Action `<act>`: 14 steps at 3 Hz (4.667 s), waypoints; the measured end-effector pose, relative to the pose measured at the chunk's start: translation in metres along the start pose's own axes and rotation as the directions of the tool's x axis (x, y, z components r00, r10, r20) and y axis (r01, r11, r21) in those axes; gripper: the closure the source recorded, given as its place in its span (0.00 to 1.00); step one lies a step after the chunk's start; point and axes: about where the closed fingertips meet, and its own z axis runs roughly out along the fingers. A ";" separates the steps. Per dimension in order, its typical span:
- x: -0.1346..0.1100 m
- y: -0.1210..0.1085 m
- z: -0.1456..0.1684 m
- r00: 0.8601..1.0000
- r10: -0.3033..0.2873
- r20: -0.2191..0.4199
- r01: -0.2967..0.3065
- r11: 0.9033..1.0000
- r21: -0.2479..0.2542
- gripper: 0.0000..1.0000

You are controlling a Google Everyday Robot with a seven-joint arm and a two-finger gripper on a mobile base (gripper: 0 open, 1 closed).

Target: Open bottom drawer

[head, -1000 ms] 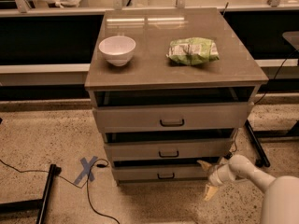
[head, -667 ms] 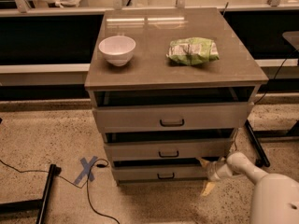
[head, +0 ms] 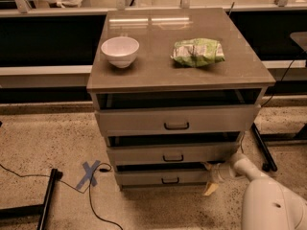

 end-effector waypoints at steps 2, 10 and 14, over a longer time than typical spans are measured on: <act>-0.002 0.018 -0.007 1.000 -0.010 0.000 0.010 0.999 -0.031 0.09; 0.004 0.099 -0.060 1.000 -0.020 0.011 0.022 0.976 -0.215 0.19; -0.032 0.054 -0.084 0.984 0.025 0.176 0.016 0.975 -0.224 0.95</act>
Offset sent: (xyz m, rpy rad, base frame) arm -0.0432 -0.0067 0.0177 -0.0059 0.0334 0.0568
